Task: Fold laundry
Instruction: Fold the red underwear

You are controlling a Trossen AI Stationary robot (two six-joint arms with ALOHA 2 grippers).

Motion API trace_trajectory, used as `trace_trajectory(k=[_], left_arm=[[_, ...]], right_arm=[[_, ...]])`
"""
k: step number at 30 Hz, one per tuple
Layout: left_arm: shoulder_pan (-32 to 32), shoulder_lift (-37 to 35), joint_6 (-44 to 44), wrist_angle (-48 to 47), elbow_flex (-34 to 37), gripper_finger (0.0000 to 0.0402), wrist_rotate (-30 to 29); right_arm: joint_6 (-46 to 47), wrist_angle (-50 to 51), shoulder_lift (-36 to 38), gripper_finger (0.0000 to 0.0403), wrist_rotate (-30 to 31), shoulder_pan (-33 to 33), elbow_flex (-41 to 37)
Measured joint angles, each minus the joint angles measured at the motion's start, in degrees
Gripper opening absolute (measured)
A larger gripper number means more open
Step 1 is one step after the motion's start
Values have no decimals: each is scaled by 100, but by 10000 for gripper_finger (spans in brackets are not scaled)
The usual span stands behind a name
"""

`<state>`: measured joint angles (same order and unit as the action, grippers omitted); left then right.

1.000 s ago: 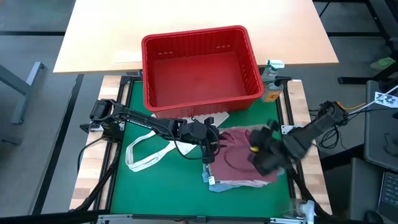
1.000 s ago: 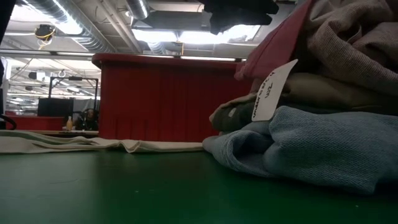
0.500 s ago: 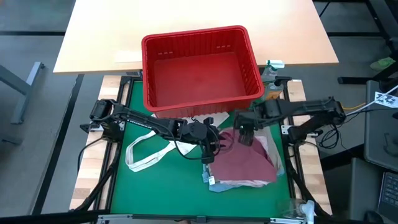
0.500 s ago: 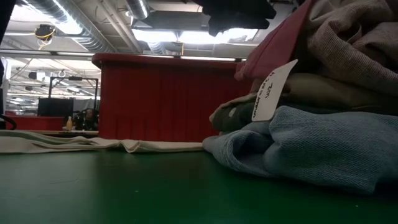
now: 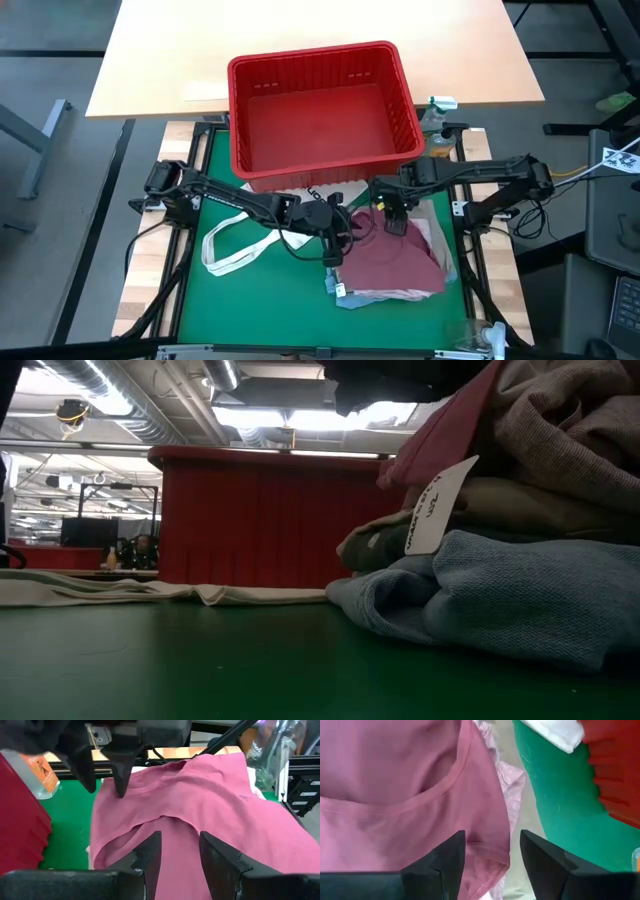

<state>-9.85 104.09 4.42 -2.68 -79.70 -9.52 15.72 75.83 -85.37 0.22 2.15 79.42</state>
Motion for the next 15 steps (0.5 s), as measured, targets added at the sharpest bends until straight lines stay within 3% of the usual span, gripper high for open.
trace_trajectory(k=[10,15], left_arm=[[-164,0,-1,0,0,127,-2],[-242,0,-1,-61,0,127,-2]], right_arm=[[-102,-143,-1,183,10,5,-87],[-104,-114,-1,127,-151,9,-87]])
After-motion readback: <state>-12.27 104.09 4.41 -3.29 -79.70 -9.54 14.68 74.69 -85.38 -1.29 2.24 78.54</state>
